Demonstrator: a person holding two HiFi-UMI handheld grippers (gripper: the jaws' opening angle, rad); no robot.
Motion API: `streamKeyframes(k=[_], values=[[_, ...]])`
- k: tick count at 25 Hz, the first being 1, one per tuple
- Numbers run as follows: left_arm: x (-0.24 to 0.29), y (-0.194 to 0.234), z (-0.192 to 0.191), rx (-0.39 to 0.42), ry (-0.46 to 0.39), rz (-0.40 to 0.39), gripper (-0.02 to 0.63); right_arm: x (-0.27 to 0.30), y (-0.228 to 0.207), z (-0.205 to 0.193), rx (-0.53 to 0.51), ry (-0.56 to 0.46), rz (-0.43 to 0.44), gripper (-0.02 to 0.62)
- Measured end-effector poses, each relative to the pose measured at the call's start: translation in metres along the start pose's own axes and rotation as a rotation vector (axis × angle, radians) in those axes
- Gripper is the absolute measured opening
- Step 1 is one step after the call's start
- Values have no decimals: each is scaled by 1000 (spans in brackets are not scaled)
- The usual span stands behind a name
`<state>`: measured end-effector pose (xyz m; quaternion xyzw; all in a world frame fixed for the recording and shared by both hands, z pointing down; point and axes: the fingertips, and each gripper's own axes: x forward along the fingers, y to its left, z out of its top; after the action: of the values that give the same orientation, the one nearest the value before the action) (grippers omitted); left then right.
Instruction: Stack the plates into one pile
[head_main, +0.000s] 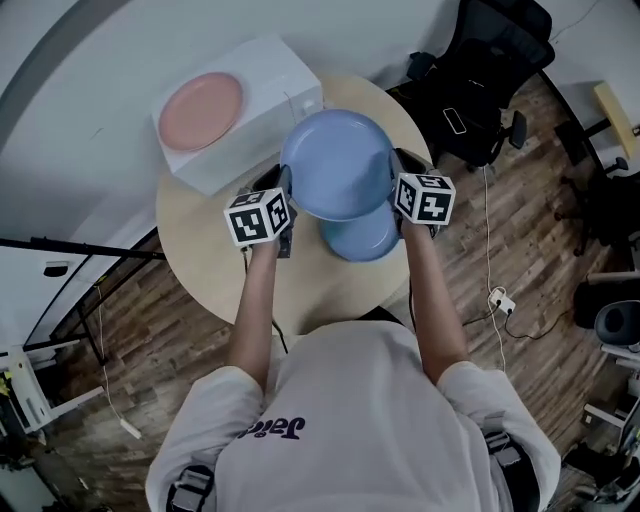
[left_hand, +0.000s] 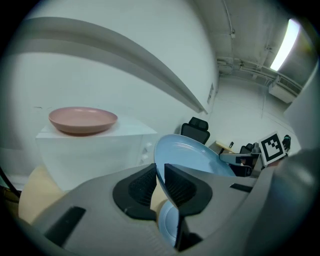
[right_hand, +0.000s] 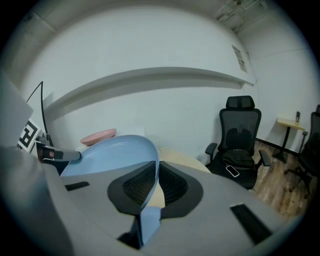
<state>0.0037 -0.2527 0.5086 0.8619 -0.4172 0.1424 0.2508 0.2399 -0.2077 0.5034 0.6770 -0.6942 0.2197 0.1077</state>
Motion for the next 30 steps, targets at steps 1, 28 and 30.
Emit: streamKeyframes(k=[1, 28, 30], values=[[4, -7, -11, 11, 15, -5, 58, -4, -9, -17, 7, 26, -15, 34], [83, -22, -242, 158, 194, 110, 43, -9, -89, -254, 19, 363, -122, 28], [88, -20, -251, 165, 216, 129, 43, -5, -91, -258, 20, 367, -118, 28]])
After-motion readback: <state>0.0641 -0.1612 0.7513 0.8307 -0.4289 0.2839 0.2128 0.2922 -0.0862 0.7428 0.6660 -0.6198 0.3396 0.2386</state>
